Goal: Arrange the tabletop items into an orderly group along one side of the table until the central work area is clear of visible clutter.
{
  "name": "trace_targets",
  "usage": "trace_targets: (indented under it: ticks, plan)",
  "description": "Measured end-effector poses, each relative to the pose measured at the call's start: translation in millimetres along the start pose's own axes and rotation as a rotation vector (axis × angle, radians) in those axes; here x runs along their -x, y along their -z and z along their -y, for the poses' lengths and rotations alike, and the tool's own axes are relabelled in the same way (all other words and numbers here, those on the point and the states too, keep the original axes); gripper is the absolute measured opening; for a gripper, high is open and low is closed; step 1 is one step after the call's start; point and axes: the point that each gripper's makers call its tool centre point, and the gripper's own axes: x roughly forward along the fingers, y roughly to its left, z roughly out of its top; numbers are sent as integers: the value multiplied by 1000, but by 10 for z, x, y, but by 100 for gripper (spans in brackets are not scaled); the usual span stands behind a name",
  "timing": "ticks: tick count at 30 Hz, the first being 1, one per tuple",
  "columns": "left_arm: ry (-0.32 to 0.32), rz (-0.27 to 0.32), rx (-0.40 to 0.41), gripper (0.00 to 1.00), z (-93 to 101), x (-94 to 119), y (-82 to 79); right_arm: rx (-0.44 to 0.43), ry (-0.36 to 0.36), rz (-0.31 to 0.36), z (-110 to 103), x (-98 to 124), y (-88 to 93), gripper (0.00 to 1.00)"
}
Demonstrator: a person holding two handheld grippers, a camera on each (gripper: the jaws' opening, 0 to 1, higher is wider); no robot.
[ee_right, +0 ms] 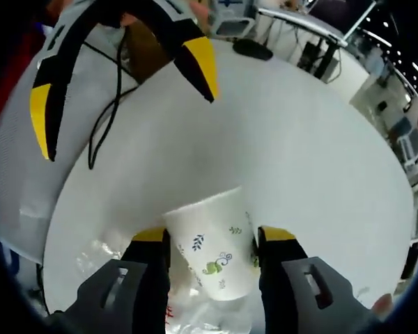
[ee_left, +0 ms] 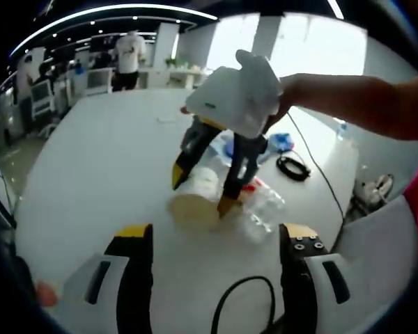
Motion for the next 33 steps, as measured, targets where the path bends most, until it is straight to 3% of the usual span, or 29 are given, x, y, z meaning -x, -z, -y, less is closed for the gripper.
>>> trace_targets:
  ticks: [7,13,20,26,33]
  plan:
    - [-2,-1,1,71,-5,-2,2,-28,3,18,-1,-1,-4,46]
    - [0,0,-2,71,-5,-10,0,-112,34,111,53,87,-91,45]
    - [-12,26,16,71,-76,25,-57,-259,106,269,142,243,-198,44]
    - [-31,81,41,70,-148,94,-205,-408,197,487,282,592,-368,44]
    - [-33,137,52,69,-166,155,-423,-536,306,679,400,923,-430,43]
